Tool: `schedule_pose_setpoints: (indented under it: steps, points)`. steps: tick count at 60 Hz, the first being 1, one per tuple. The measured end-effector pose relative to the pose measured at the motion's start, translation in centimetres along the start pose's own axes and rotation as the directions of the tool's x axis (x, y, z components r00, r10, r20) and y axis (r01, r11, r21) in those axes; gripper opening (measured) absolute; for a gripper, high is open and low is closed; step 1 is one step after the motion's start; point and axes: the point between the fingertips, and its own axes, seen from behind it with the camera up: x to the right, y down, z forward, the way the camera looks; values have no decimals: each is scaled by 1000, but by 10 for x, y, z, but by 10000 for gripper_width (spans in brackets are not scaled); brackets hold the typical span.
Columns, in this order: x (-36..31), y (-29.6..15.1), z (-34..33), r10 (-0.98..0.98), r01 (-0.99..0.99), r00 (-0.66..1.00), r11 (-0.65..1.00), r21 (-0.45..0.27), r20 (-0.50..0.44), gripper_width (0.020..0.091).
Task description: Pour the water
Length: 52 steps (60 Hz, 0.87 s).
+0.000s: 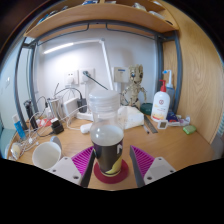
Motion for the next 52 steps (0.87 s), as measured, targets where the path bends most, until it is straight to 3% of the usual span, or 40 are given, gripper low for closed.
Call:
schedule_pose_setpoints:
  steps: [5, 22, 38, 52]
  points:
    - [0, 9, -8, -4, 4, 1000, 1000, -22, 1, 709]
    - [3, 39, -96, -65, 69, 998, 983, -171, 26, 711]
    - [-9, 18, -176, -65, 73, 996, 983, -166, 54, 711]
    - [-19, 2, -203, -60, 69, 996, 988, -141, 69, 712]
